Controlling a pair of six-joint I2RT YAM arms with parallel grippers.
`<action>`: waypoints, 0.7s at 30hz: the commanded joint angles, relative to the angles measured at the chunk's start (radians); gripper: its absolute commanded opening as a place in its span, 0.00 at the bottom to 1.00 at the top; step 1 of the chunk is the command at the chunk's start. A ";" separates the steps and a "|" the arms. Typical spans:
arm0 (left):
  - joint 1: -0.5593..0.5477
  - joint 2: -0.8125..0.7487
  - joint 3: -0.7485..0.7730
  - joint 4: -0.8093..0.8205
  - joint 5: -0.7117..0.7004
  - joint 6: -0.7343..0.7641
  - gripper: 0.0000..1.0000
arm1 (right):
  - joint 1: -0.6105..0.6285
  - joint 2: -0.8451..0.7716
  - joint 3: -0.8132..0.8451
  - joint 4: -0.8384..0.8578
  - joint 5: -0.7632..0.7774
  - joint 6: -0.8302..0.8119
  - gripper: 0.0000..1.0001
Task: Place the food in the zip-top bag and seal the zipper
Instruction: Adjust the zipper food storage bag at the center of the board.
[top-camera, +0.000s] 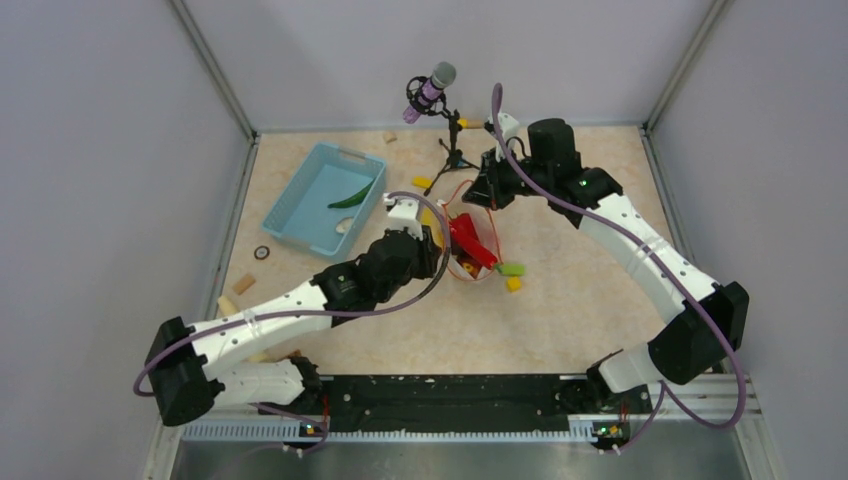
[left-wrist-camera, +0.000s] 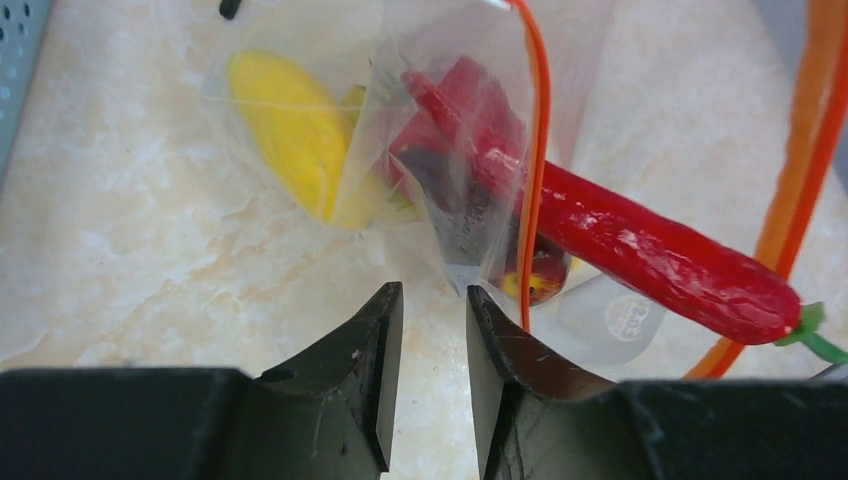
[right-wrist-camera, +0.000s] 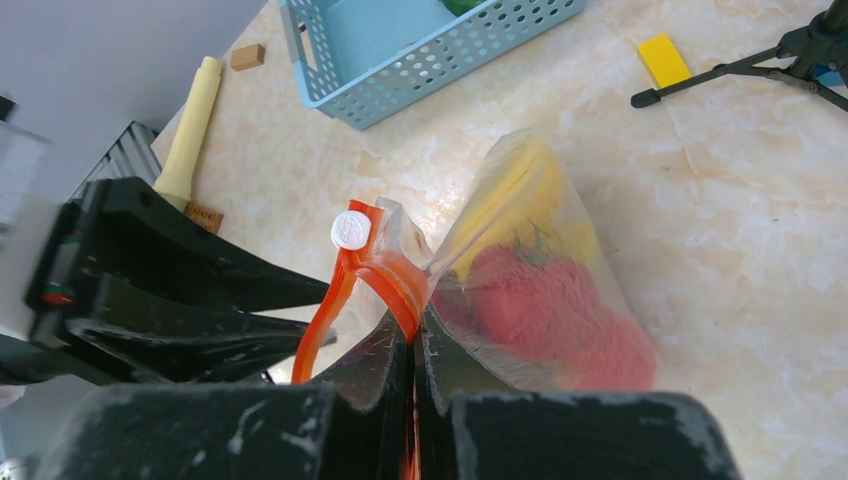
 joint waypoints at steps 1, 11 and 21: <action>-0.003 0.053 0.061 0.043 0.035 -0.005 0.35 | -0.008 -0.008 0.039 0.046 -0.021 -0.003 0.00; -0.003 -0.046 0.007 0.074 0.127 -0.023 0.34 | -0.008 -0.002 0.042 0.046 -0.023 -0.004 0.00; -0.003 -0.073 -0.040 0.146 0.101 -0.022 0.35 | -0.008 -0.002 0.043 0.046 -0.037 -0.004 0.00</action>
